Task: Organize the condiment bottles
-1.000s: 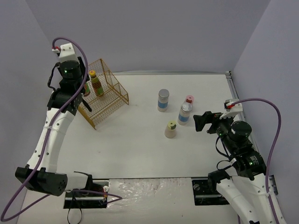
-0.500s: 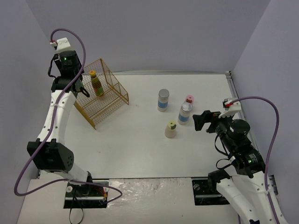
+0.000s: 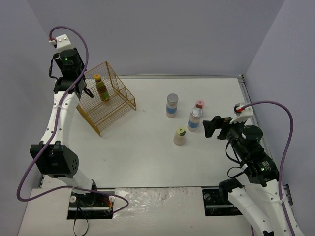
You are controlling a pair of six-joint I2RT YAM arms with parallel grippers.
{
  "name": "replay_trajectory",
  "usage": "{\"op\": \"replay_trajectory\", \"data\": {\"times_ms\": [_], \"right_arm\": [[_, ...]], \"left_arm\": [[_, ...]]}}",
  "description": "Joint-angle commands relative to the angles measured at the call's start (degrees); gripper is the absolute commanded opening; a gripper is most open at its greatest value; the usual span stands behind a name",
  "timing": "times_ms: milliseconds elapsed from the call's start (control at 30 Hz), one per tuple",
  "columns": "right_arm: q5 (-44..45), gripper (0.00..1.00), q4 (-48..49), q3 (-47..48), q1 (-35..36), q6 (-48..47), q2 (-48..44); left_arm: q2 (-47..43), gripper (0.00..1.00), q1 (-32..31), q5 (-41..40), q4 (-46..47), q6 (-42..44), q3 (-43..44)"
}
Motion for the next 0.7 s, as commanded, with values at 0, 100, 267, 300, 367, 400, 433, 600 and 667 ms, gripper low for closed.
{"op": "replay_trajectory", "data": {"times_ms": [0,100,267,300,367,400,433,600,667], "right_arm": [[1.18,1.00,3.83,0.25,0.78,-0.16,0.83],[1.09,1.00,3.82,0.06,0.88,-0.17,0.64],[1.26,1.00,3.91,-0.20,0.96,0.07,0.38],[1.27,1.00,3.91,-0.25,0.99,0.10,0.33],[1.27,1.00,3.95,-0.37,1.05,0.13,0.21],[1.27,1.00,4.00,-0.38,1.05,0.19,0.19],[1.27,1.00,4.00,-0.43,1.05,0.24,0.10],[1.27,1.00,4.00,-0.56,1.15,0.27,-0.32],[1.27,1.00,4.00,-0.57,1.19,0.27,-0.39]], "left_arm": [[-1.99,0.00,0.61,-0.25,15.55,0.07,-0.73],[-1.80,0.00,0.79,-0.54,17.97,0.08,-3.60],[-1.69,0.00,1.05,-0.22,18.38,-1.35,-7.41],[-1.77,0.00,1.05,-0.20,18.38,-1.67,-8.10],[-1.93,0.01,1.05,-0.13,18.32,-2.33,-9.41],[-1.98,0.04,1.05,0.03,18.32,-2.77,-10.40],[-1.93,0.09,1.05,0.29,18.37,-3.07,-11.36],[-1.42,0.27,1.05,1.29,18.51,-3.86,-15.01],[-0.97,0.31,1.05,1.37,18.81,-3.98,-15.91]]}}
